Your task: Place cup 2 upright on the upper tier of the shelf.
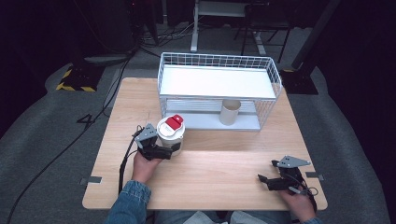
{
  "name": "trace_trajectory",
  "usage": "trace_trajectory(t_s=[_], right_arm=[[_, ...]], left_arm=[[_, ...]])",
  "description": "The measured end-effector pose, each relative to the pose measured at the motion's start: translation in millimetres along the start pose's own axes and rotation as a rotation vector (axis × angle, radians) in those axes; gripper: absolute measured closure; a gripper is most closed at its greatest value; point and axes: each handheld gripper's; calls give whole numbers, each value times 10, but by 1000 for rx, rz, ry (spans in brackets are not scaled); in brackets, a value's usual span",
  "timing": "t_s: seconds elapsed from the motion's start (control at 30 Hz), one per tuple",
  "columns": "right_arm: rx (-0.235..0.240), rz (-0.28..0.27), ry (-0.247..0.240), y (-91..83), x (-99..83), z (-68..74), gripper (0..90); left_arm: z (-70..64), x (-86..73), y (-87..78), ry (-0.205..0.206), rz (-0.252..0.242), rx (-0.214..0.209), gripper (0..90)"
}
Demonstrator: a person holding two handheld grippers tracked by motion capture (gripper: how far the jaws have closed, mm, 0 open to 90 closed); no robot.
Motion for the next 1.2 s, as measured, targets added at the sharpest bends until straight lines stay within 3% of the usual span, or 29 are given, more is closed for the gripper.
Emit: trace_trajectory(t_s=[0.2,1.03,1.2], right_arm=[[0,0,0,0,0,0,125],[0,0,1,1,0,-1,124],[0,0,1,1,0,-1,124]], left_arm=[[-27,1,5,38,11,17,83],[-77,12,12,44,26,44,96],[-76,19,2,9,19,45,96]])
Point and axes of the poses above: each handheld gripper's, and its own axes: y roughly forward along the jaws, x roughly out of its top, z roughly to its left, and after that the axes turned 11 degrees about -x, right-handed
